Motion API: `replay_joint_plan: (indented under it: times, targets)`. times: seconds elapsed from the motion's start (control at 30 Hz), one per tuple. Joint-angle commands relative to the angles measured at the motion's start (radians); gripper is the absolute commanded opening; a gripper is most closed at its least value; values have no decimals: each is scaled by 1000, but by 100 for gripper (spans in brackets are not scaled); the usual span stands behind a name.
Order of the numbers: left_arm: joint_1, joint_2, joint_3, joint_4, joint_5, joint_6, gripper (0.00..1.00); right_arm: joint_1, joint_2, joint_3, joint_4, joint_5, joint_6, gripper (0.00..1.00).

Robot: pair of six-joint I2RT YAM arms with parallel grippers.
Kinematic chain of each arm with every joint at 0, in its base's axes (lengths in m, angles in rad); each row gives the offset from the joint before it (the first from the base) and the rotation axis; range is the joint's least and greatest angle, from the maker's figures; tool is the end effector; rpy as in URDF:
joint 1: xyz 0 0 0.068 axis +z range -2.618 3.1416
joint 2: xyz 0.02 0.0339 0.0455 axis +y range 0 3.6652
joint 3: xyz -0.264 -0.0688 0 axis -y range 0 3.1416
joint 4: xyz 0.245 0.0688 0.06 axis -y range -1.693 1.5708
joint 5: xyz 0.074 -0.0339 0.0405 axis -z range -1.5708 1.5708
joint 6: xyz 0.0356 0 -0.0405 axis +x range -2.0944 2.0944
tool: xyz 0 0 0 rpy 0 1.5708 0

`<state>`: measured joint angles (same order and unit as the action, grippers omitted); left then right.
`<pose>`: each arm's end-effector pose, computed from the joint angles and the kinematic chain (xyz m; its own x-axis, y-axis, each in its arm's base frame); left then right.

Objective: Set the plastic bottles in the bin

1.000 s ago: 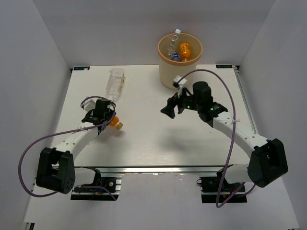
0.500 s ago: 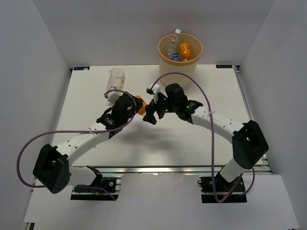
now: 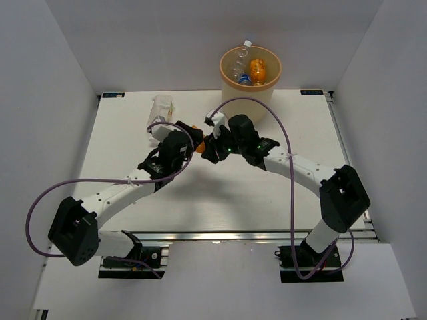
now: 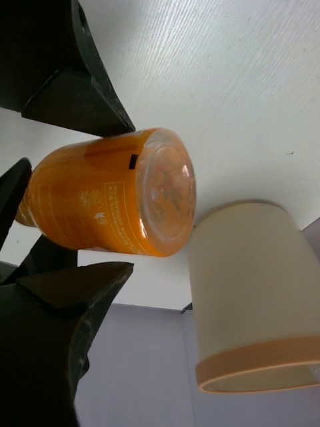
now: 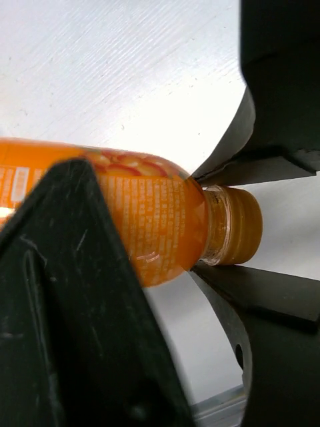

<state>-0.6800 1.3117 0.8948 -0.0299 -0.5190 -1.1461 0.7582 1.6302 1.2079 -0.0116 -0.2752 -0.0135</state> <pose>0.2407 -0.1719 0.2790 -0.3190 -0.7595 -0.5669 -0.2245 0.6417 -0.7334 0.2707 0.2697 0.2858 -0.2939 -0.2962 -0.9088 -0.8448 0.5253 0.1020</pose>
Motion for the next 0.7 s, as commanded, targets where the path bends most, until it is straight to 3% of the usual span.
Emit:
replay_joint_plan:
  times: [0.0,0.03,0.17,0.33,0.4,0.57,0.67]
  targets:
    - [-13,-29,39,52,59,57,87,15,-35,12,67,20,7,5]
    - [-13,-22,49,41,68,68,98,15,-39,10,65,30,7,3]
    - [-12,-3,114,-1,71,185,98,-19,-49,7,56,71,53,1]
    - [31,18,298,-179,1,272,98,-133,-67,47,35,88,90,0]
    - [89,12,306,-202,4,284,98,-181,-76,74,22,74,99,0]
    - [311,14,244,-228,189,269,98,-335,-58,247,-8,118,76,3]
    - [362,38,227,-269,147,305,98,-385,11,413,-63,192,54,4]
